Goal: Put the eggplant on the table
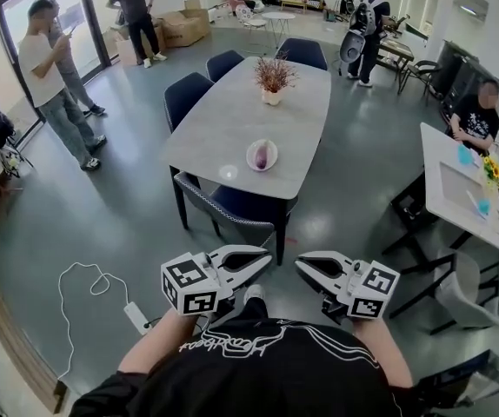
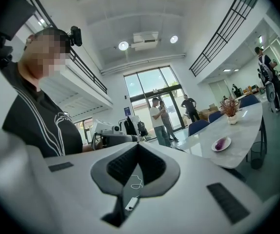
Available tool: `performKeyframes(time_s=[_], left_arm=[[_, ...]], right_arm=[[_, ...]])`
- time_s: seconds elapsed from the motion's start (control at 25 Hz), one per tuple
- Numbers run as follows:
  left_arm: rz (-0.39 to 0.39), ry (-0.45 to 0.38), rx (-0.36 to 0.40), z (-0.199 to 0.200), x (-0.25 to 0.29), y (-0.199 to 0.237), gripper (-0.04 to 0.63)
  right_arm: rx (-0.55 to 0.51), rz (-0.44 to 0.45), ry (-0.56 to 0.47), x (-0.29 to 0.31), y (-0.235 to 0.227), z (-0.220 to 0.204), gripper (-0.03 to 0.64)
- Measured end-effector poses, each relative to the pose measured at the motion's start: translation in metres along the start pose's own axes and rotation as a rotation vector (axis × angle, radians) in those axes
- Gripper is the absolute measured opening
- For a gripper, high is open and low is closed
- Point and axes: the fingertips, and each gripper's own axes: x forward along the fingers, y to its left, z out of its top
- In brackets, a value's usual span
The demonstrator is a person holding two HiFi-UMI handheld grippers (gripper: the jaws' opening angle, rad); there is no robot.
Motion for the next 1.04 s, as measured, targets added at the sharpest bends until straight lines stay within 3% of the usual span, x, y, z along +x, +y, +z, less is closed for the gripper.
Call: performKeyframes(time_s=[0.4, 0.64, 1.04], left_arm=[[0.004, -0.008, -0.002, 0.002, -0.001, -0.012, 0.008], [-0.012, -0.036, -0.046, 0.012, -0.001, -0.012, 0.008], [-0.013, -0.009, -0.015, 0.015, 0.003, -0.009, 0.008]], right_arm=[[0.009, -0.011, -0.021, -0.012, 0.005, 0.002, 0.006], [0.005, -0.014, -0.030, -0.011, 0.005, 0.008, 0.006], [-0.009, -0.031, -0.033, -0.011, 0.002, 0.016, 0.006]])
